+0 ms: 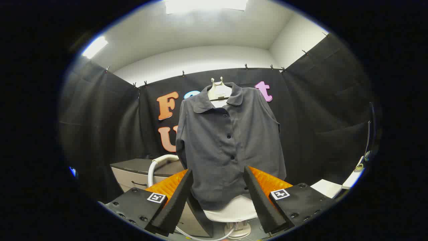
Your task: Iron the clothes twice with a garment steamer, once on the left side and once on the right side.
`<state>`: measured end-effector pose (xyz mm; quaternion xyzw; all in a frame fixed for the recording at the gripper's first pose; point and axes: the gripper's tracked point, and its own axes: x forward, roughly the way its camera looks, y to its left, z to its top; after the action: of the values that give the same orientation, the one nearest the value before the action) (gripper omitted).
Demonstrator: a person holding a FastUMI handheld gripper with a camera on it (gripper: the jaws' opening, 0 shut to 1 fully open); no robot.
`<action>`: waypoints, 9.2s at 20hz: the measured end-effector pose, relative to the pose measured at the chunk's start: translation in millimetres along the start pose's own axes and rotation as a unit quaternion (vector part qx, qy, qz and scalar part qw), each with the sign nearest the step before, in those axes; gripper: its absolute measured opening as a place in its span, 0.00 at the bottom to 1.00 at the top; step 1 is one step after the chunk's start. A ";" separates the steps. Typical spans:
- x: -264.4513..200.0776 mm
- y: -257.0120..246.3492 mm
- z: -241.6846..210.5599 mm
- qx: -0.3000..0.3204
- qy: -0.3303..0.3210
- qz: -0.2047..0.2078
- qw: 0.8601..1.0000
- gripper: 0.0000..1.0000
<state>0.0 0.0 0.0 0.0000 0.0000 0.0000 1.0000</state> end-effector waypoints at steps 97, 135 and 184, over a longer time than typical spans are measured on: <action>305.6 373.6 -38.1 -0.055 0.151 0.222 0.962 0.43; 211.8 34.3 22.5 -0.007 0.055 0.090 0.994 0.43; 165.5 2.7 -199.9 -0.022 0.225 0.032 0.974 0.43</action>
<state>165.5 2.7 -199.9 -0.0223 0.2247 0.0317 0.9737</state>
